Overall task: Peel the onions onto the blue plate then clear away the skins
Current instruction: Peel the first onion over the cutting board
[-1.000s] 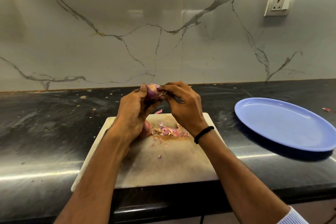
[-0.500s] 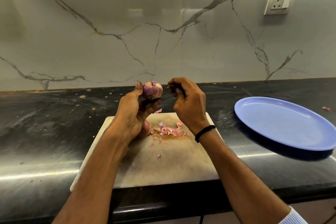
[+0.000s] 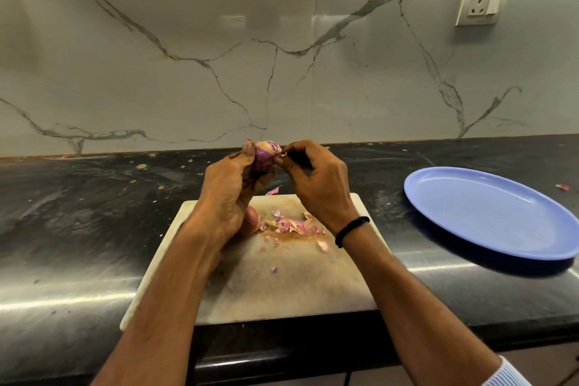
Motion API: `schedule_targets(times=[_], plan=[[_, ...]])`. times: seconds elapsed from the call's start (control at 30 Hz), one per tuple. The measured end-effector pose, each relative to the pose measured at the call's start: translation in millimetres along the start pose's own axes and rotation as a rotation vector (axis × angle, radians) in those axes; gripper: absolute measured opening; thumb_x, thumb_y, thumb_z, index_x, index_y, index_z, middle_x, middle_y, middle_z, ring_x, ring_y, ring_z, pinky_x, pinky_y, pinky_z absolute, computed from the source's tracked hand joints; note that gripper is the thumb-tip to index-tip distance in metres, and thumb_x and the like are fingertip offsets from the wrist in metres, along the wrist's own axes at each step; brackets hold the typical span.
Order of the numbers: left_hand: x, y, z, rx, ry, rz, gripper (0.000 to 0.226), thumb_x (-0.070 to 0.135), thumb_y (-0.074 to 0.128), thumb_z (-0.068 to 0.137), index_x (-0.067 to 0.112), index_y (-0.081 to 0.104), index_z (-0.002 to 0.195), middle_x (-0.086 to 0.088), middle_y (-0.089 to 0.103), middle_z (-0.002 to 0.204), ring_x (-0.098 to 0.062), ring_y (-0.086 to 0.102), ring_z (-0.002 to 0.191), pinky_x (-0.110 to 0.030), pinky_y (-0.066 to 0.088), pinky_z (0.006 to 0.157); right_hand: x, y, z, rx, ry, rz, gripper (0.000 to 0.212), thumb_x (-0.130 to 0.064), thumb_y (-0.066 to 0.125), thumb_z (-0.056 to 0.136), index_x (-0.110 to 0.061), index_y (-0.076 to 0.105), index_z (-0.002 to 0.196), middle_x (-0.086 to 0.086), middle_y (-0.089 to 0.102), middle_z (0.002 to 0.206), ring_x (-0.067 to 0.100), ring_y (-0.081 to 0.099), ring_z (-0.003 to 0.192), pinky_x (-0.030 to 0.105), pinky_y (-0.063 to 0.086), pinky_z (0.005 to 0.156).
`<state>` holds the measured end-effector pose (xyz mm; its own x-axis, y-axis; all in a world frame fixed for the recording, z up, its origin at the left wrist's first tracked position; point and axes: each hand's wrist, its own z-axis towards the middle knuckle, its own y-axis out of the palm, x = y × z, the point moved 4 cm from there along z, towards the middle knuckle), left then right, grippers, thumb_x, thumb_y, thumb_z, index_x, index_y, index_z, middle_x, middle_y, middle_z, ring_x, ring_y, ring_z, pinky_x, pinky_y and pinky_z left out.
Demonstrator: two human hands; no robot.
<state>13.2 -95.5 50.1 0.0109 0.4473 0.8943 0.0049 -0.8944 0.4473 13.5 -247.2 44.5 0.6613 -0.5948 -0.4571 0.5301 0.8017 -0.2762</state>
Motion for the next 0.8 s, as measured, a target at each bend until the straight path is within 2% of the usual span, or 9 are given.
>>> schedule_targets(times=[0.17, 0.27, 0.33, 0.43, 0.5, 0.6, 0.67, 0.8], plan=[[1.3, 0.7, -0.7, 0.009, 0.001, -0.015, 0.02, 0.022, 0.055, 0.101, 0.007, 0.068, 0.103, -0.017, 0.073, 0.109, -0.026, 0.07, 0.103, -0.026, 0.061, 0.072, 0.3, -4.0, 1.0, 0.037, 0.033, 0.018, 0.012, -0.014, 0.068, 0.093, -0.006, 0.068, 0.103, 0.005, 0.071, 0.095, 0.012, 0.066, 0.086, 0.017, 0.055, 0.077], [0.8, -0.3, -0.6, 0.007, -0.012, -0.027, 0.023, 0.02, 0.053, 0.102, 0.005, 0.067, 0.112, -0.017, 0.072, 0.112, -0.027, 0.069, 0.107, -0.025, 0.061, 0.07, 2.3, -6.0, 1.6, 0.047, 0.05, -0.002, 0.014, -0.009, 0.066, 0.094, -0.006, 0.067, 0.107, 0.007, 0.07, 0.101, 0.013, 0.064, 0.091, 0.016, 0.054, 0.081], [0.3, -1.8, 0.2, 0.011, -0.016, -0.036, 0.026, 0.02, 0.053, 0.101, 0.004, 0.064, 0.119, -0.017, 0.072, 0.113, -0.026, 0.069, 0.106, -0.025, 0.061, 0.071, 3.4, -6.1, 1.9, 0.039, 0.064, -0.046, 0.021, 0.0, 0.06, 0.094, -0.005, 0.064, 0.113, 0.009, 0.066, 0.111, 0.013, 0.061, 0.099, 0.019, 0.053, 0.089], [0.3, -2.7, 0.8, 0.014, -0.02, -0.039, 0.028, 0.022, 0.055, 0.101, 0.005, 0.064, 0.121, -0.017, 0.072, 0.113, -0.026, 0.07, 0.105, -0.026, 0.061, 0.072, 2.2, -7.2, 2.6, 0.045, 0.044, -0.07, 0.031, 0.012, 0.056, 0.087, -0.004, 0.065, 0.111, 0.012, 0.06, 0.115, 0.018, 0.058, 0.105, 0.024, 0.051, 0.094], [0.0, -2.6, 0.8, 0.018, -0.026, -0.03, 0.029, 0.025, 0.056, 0.1, 0.005, 0.065, 0.118, -0.017, 0.071, 0.112, -0.025, 0.07, 0.103, -0.025, 0.061, 0.071, -0.4, -5.0, 2.9, 0.0, 0.005, -0.028, 0.033, 0.01, 0.064, 0.084, -0.005, 0.063, 0.113, 0.012, 0.057, 0.117, 0.019, 0.058, 0.107, 0.024, 0.052, 0.094], [-0.6, -2.9, 1.8, 0.01, -0.024, 0.003, 0.029, 0.032, 0.058, 0.098, 0.007, 0.067, 0.109, -0.017, 0.073, 0.105, -0.02, 0.072, 0.089, -0.023, 0.06, 0.068, -3.4, 3.4, 1.7, -0.107, -0.038, 0.032, 0.04, 0.003, 0.074, 0.081, -0.006, 0.06, 0.118, 0.012, 0.055, 0.121, 0.02, 0.059, 0.109, 0.023, 0.054, 0.094], [-0.6, -2.5, 2.2, -0.015, -0.019, 0.022, 0.033, 0.034, 0.059, 0.097, 0.006, 0.068, 0.11, -0.016, 0.074, 0.102, -0.018, 0.073, 0.079, -0.022, 0.059, 0.066, -4.7, 6.6, 0.8, -0.137, -0.052, 0.058, 0.04, 0.001, 0.074, 0.083, -0.006, 0.059, 0.119, 0.011, 0.057, 0.121, 0.018, 0.061, 0.106, 0.019, 0.052, 0.093], [-1.2, -2.5, 4.5, -0.04, -0.013, 0.046, 0.034, 0.032, 0.061, 0.096, 0.004, 0.069, 0.112, -0.016, 0.074, 0.102, -0.018, 0.072, 0.078, -0.023, 0.06, 0.069, -4.5, 4.2, 1.1, -0.142, -0.062, 0.082, 0.034, 0.002, 0.071, 0.086, -0.006, 0.06, 0.118, 0.009, 0.061, 0.117, 0.016, 0.064, 0.103, 0.017, 0.052, 0.093]])
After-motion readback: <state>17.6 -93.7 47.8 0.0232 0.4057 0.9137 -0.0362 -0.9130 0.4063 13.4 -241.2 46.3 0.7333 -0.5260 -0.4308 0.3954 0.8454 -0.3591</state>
